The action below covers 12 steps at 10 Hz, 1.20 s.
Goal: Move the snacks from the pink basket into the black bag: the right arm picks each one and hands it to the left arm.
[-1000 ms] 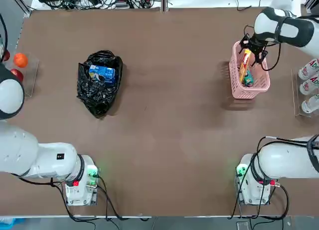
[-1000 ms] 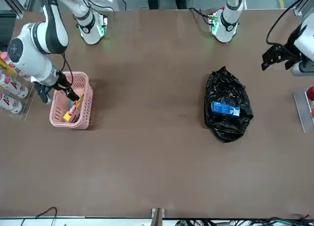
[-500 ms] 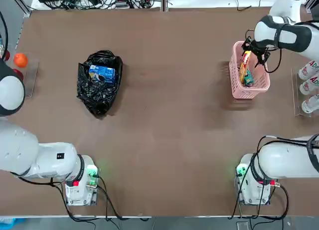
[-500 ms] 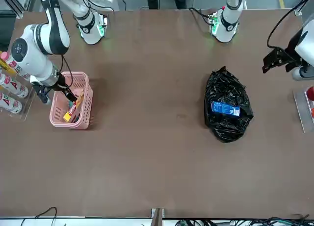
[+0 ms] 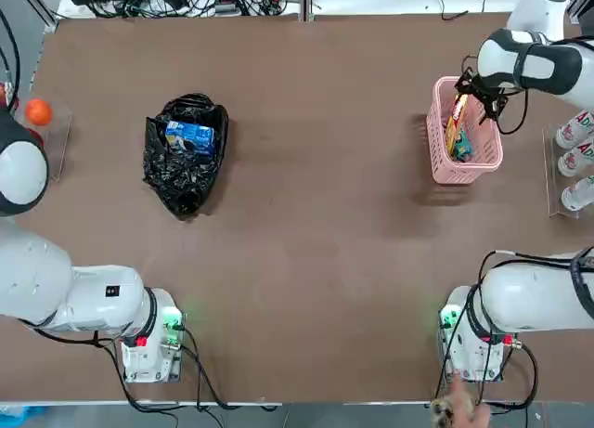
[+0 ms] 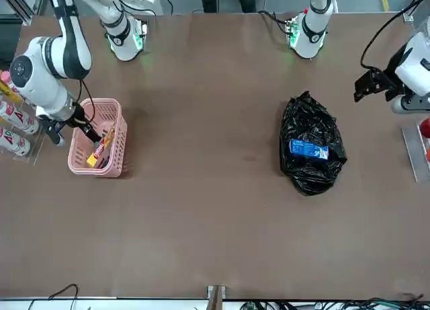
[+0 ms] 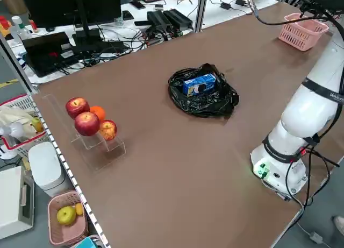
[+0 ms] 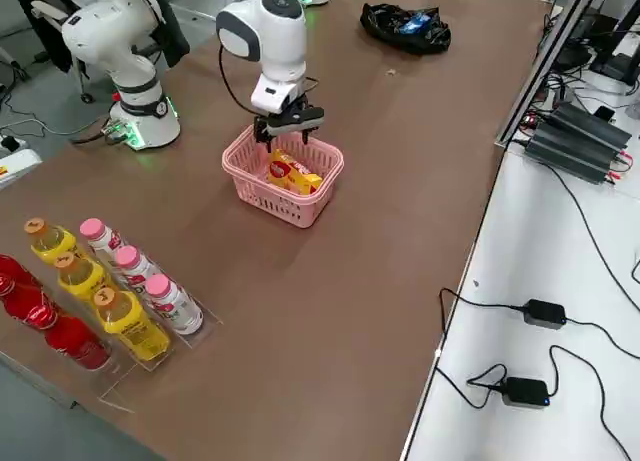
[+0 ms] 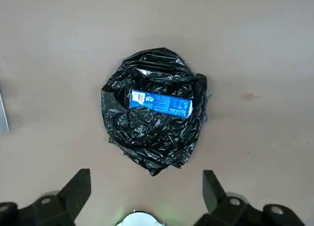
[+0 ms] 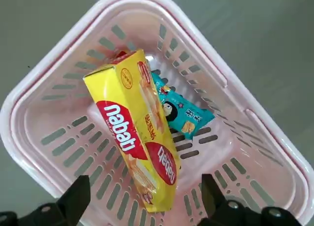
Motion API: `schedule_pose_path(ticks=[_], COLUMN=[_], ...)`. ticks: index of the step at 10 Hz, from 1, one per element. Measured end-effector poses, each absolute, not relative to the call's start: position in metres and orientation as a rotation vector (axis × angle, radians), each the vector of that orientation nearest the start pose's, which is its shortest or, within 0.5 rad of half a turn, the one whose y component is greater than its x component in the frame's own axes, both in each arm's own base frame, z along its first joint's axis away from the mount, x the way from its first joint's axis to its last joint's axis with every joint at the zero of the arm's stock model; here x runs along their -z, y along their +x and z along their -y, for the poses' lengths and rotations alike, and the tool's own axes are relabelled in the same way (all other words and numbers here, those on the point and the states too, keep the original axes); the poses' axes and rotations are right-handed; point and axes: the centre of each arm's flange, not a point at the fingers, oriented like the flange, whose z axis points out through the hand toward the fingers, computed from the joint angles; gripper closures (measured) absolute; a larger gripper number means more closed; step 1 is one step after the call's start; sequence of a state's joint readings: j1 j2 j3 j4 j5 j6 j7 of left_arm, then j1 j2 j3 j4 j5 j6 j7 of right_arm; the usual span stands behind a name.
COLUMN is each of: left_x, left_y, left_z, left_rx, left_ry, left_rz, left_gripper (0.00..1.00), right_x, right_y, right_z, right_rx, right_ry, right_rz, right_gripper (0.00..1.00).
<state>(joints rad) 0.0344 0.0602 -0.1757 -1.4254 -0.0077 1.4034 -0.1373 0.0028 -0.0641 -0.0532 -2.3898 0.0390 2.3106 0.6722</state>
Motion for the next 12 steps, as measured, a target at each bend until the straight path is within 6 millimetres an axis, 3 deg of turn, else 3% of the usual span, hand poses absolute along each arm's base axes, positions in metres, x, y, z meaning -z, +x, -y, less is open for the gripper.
schedule_pose_path(ticks=[6, 9, 12], left_x=[-0.634, -0.632, -0.624], left_y=[0.555, 0.556, 0.56], left_z=[0.089, 0.085, 0.085], left_rx=[-0.168, -0.174, -0.196], left_ry=[-3.16, -3.162, -3.162], left_rz=[-0.042, -0.032, -0.032], left_gripper=[0.0, 0.0, 0.0], right_x=[-0.344, -0.347, -0.338], right_y=[0.489, 0.494, 0.501], right_z=[0.014, 0.053, 0.052], right_rx=[-0.036, -0.033, -0.023], right_ry=[-2.911, -2.855, -2.827], right_rz=[-1.113, -1.244, -1.308], right_gripper=[0.0, 0.0, 0.0])
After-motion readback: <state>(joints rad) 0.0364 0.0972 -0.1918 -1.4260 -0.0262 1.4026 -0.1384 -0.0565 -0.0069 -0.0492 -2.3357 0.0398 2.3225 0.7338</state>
